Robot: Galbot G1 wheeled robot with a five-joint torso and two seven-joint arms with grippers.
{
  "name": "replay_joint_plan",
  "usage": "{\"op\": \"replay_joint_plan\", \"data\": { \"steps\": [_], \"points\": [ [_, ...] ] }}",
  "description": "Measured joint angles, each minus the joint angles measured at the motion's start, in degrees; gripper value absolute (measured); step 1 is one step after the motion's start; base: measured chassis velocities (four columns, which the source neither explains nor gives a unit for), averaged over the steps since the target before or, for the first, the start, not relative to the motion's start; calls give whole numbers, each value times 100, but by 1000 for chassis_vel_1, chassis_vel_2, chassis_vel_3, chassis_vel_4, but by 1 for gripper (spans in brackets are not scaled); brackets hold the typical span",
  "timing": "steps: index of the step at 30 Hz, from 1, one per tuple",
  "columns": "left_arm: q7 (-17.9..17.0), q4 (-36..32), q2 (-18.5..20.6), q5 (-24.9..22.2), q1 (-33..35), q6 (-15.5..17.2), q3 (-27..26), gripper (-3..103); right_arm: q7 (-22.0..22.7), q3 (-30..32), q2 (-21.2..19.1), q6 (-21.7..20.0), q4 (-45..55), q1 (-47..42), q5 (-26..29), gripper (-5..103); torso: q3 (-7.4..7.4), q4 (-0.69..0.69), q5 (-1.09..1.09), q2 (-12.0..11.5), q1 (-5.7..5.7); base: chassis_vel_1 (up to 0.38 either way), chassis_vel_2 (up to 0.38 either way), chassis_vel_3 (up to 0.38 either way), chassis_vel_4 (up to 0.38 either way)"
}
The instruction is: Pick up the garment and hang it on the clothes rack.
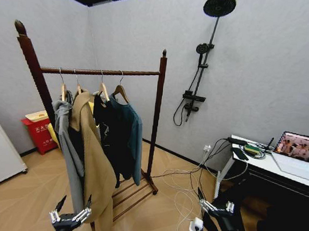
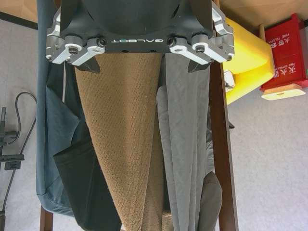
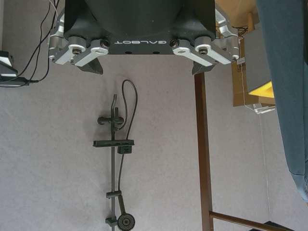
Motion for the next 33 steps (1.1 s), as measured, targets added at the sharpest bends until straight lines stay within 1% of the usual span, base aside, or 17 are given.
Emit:
{"op": "replay_joint_plan", "data": {
  "steps": [7,15,17,19,20,21,22,25,33],
  "points": [
    [-1,0,0,0,0,0,0,100,0,-1,0,0,0,1,0,100,-1,0,0,-3,1,29,-89,-26,112],
    [2,0,-1,0,1,0,2,100,0,0,0,0,0,-1,0,100,-9,-1,2,-8,-13,105,-227,-94,253],
    [-1,0,-1,0,1,0,0,100,0,0,0,0,0,-1,0,100,-10,2,0,-9,-14,112,-81,-93,124],
    [-3,0,0,0,1,0,-1,100,0,0,0,0,0,-1,0,100,-10,1,-1,-11,-14,35,15,-116,44],
    [0,1,0,0,1,0,0,100,0,0,0,0,0,-2,0,100,-9,-3,0,-10,-13,-14,36,-116,-47],
    [1,0,0,0,0,0,0,100,0,0,0,-1,-1,-2,0,100,-8,-2,2,-8,-13,0,0,0,0],
    [1,0,0,0,1,0,0,100,0,0,0,0,0,0,0,100,-6,1,0,-5,-11,-47,-34,9,-55],
    [0,1,0,0,0,0,0,100,0,0,0,0,0,2,0,100,-4,3,0,-3,-6,-54,-2,17,-60],
    [0,0,0,0,0,0,0,100,0,0,0,0,0,1,0,100,-5,2,0,-1,-10,-59,-32,-25,-59]
  ]
}}
